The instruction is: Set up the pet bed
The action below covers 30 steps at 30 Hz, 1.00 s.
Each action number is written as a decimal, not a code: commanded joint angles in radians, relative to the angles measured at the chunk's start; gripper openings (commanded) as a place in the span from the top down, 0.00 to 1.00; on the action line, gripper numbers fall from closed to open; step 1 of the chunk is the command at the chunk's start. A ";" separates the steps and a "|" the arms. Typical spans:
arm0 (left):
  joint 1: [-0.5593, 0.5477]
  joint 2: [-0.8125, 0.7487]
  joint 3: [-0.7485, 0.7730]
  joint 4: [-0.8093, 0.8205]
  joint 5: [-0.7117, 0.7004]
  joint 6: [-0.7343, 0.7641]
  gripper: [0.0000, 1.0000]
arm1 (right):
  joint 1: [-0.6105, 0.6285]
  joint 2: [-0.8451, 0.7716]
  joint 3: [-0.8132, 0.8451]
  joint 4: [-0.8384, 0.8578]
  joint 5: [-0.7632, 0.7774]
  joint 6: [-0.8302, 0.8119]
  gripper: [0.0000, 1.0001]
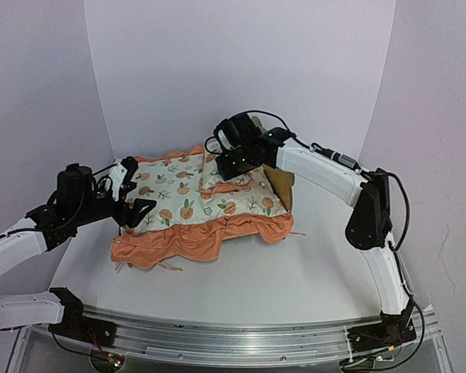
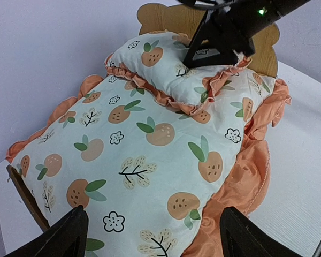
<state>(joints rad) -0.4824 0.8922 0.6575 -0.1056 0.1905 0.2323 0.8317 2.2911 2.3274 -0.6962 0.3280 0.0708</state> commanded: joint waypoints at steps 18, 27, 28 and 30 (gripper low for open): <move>0.016 -0.043 -0.035 0.042 0.023 -0.065 0.12 | -0.074 -0.188 -0.133 0.095 0.056 -0.236 1.00; 0.024 -0.039 -0.025 0.028 0.009 -0.037 0.12 | -0.104 -0.176 -0.251 0.142 0.085 -0.171 0.95; 0.026 -0.039 -0.023 0.027 0.007 -0.035 0.12 | -0.104 -0.182 -0.259 0.142 0.084 -0.162 0.89; 0.031 -0.037 -0.017 0.023 0.002 -0.033 0.11 | -0.105 -0.198 -0.262 0.141 0.084 -0.152 0.75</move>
<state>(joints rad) -0.4651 0.8520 0.6258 -0.1040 0.2057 0.1857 0.7277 2.1300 2.0713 -0.5932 0.4076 -0.1262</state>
